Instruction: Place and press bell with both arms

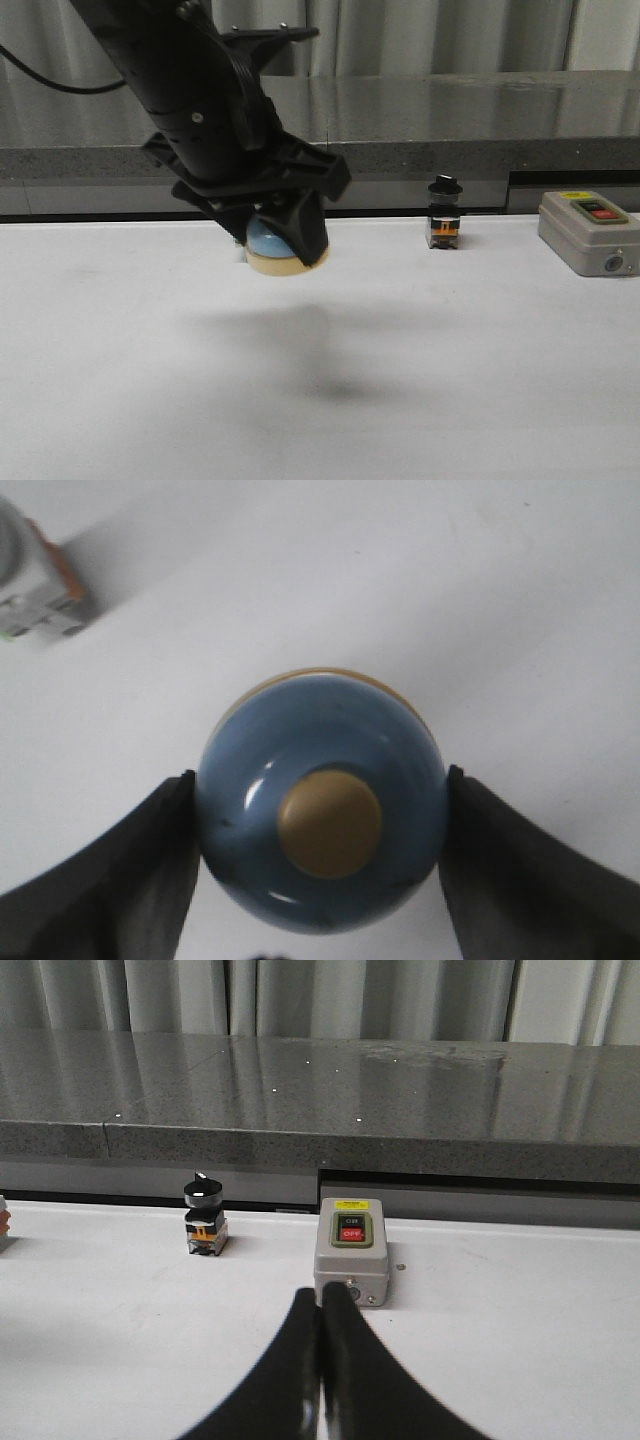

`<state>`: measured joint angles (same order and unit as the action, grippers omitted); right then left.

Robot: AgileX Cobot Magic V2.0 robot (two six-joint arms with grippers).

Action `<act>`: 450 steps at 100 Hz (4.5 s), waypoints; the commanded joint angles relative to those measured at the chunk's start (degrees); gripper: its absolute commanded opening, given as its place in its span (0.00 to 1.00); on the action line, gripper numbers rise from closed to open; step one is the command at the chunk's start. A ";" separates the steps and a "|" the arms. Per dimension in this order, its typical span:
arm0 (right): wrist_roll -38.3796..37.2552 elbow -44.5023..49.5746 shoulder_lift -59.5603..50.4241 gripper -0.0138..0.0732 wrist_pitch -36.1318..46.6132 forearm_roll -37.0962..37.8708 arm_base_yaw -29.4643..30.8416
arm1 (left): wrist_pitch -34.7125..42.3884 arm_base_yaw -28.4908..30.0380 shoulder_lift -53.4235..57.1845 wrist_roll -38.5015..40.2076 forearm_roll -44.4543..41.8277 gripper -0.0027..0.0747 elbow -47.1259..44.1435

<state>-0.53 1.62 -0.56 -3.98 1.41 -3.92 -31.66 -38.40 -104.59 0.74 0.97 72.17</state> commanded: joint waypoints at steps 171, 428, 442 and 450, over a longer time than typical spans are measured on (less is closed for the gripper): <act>0.53 -0.87 -1.05 0.09 4.98 -0.21 0.38 | 5.71 0.59 10.90 0.38 2.45 0.82 -0.61; 0.53 -0.87 -1.05 0.09 4.98 -0.21 0.38 | 28.30 32.04 94.74 0.68 -6.34 0.01 -63.56; 0.53 -0.87 -1.05 0.09 4.98 -0.21 0.38 | 28.30 32.90 102.16 0.68 -6.34 0.01 -69.99; 0.53 -0.87 -1.05 0.09 4.98 -0.21 0.38 | 28.30 32.99 105.69 0.68 -6.34 0.01 -72.47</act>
<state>-0.53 1.62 -0.56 -3.98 1.41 -3.92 -8.43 -5.66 -1.63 0.95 -5.25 0.68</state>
